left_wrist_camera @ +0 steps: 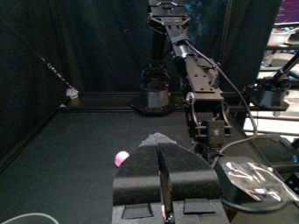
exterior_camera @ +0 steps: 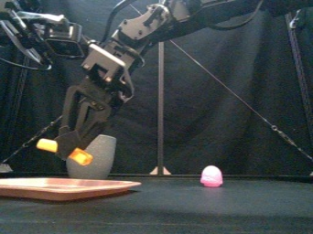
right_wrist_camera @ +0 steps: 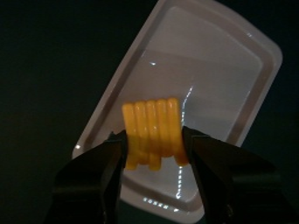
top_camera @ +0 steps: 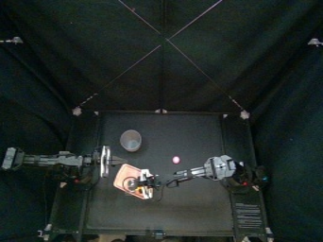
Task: Pick the fries then place it on the pink plate
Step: Drop fries on the pink plate and return to neutral
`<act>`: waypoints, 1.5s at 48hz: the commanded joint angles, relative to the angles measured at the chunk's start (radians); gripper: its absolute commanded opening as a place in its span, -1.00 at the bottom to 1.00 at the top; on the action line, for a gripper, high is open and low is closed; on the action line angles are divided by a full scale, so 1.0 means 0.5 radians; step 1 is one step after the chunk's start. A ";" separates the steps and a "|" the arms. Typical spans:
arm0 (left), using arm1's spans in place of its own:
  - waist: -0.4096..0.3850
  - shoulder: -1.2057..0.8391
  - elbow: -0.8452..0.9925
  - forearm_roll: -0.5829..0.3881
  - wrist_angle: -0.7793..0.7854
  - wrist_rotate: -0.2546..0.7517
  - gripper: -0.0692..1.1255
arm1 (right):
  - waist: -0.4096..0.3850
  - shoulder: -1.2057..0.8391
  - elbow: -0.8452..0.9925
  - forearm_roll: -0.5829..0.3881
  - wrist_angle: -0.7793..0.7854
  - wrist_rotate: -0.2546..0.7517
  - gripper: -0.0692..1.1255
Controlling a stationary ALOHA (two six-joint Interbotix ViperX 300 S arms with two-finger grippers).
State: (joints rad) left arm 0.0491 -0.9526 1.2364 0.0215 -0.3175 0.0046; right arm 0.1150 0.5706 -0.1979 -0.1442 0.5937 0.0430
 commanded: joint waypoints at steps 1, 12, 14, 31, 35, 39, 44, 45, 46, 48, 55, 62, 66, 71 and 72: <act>0.009 0.009 -0.015 0.003 -0.018 0.003 -0.92 | -0.040 0.021 -0.181 -0.104 0.058 0.009 0.51; 0.009 0.006 0.009 0.003 -0.018 0.000 -0.92 | -0.052 0.071 -0.295 -0.221 0.132 0.015 0.64; 0.009 0.009 0.009 0.003 -0.018 0.000 -0.92 | -0.052 0.067 -0.295 -0.218 0.147 0.015 0.64; 0.009 0.006 0.003 0.003 -0.018 0.000 -0.92 | -0.043 -0.163 0.034 0.074 -0.110 0.006 0.64; 0.009 0.006 0.000 0.003 -0.018 0.000 -0.92 | -0.040 -0.291 0.236 0.135 -0.399 0.009 0.64; 0.009 0.003 0.000 0.003 -0.018 0.000 -0.92 | -0.037 -0.439 0.491 0.218 -0.699 0.015 0.65; 0.009 0.000 0.000 0.006 -0.018 0.003 -0.92 | -0.040 -0.592 0.779 0.347 -1.037 0.006 0.64; 0.009 0.000 0.000 0.006 -0.018 0.000 -0.92 | -0.040 -0.623 0.834 0.371 -1.108 0.003 0.64; 0.009 0.000 -0.003 0.009 -0.018 0.003 -0.92 | -0.040 -0.657 0.890 0.390 -1.181 0.003 0.64; 0.009 0.000 -0.003 0.009 -0.018 0.000 -0.92 | -0.037 -0.718 1.003 0.417 -1.331 0.000 0.64; 0.009 -0.003 0.012 0.009 -0.018 0.000 -0.92 | -0.021 -0.954 1.414 0.423 -1.868 -0.015 0.64; 0.009 -0.006 0.031 0.006 -0.018 0.000 -0.92 | -0.021 -1.129 1.690 0.448 -2.169 -0.009 0.64; 0.003 -0.006 0.028 0.006 -0.018 0.000 -0.92 | -0.025 -1.215 1.789 0.463 -2.181 -0.015 0.64; -0.003 -0.006 0.018 0.009 -0.018 0.000 -0.92 | -0.034 -1.328 1.924 0.472 -2.181 -0.006 0.64; -0.006 -0.009 0.018 0.009 -0.018 0.000 -0.92 | -0.040 -1.350 1.945 0.476 -2.181 -0.006 0.64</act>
State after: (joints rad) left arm 0.0522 -0.9587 1.2655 0.0230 -0.3175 0.0046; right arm 0.1028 -0.0322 0.7470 0.0874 -0.4863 0.0383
